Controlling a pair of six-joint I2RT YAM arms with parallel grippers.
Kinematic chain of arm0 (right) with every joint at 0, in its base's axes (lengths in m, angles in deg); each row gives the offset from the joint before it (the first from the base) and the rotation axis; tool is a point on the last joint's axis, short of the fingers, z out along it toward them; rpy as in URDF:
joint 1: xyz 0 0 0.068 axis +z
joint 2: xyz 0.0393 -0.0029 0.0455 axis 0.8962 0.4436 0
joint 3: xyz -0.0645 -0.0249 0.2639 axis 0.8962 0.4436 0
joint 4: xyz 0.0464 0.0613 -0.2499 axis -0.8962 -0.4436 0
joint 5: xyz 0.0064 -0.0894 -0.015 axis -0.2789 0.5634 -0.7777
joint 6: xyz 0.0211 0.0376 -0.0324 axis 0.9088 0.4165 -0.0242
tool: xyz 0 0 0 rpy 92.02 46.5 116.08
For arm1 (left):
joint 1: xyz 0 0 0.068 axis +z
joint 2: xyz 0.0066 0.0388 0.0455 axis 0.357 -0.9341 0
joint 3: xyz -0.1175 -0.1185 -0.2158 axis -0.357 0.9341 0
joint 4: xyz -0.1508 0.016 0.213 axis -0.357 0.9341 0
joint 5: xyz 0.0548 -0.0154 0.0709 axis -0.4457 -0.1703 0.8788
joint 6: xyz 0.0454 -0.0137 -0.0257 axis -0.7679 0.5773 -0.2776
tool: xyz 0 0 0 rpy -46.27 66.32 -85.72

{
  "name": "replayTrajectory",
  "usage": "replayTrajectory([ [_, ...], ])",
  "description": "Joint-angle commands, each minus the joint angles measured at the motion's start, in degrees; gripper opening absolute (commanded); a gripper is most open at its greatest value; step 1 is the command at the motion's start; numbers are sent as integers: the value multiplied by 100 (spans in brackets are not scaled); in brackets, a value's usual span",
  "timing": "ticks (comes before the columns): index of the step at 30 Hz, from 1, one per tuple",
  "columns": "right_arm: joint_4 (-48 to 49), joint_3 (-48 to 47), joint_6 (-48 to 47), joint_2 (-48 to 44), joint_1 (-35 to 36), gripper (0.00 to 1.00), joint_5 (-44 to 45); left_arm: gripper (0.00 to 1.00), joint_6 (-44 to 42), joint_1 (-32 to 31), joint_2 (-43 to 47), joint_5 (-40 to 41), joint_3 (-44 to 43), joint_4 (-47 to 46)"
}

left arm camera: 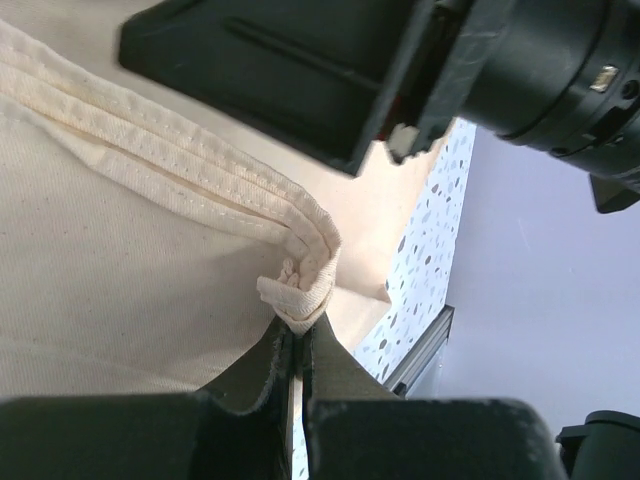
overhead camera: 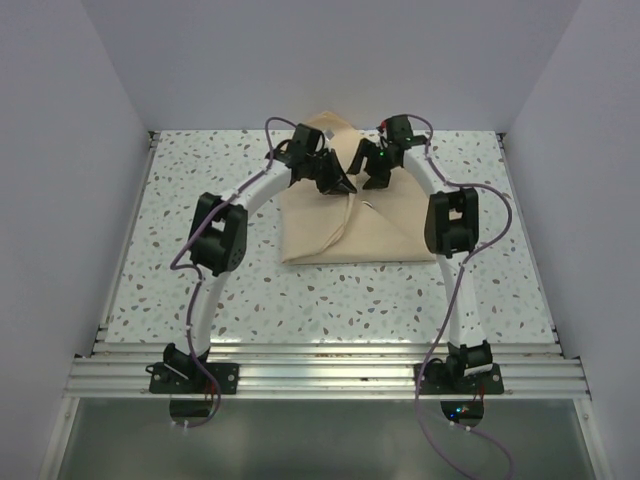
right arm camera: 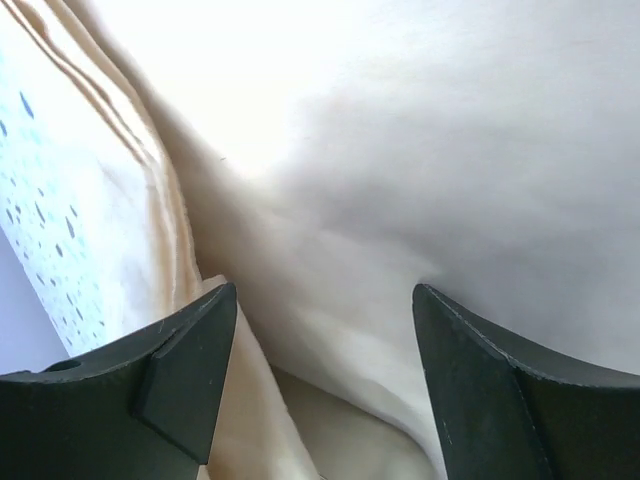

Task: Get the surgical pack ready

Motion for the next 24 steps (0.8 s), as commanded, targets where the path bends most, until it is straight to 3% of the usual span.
replayTrajectory([
  [1,-227,71,-156,-601,-196,75,313,0,164,-48,-136,-255,-236,-484],
  [6,-279,220,-174,-865,-319,77,391,0,235,-48,-224,-440,-245,-625],
  [9,-280,405,-182,-1041,-416,77,427,6,235,-101,-338,-589,-333,-695],
  [14,-543,414,-358,-1173,-478,77,524,35,-123,-145,-374,-836,-377,-643],
  [16,-719,423,-463,-1226,-478,77,585,48,-440,-128,-260,-678,-500,-267],
  [24,-974,756,-534,-1682,-443,76,647,51,-1926,-22,654,1017,-563,816],
])
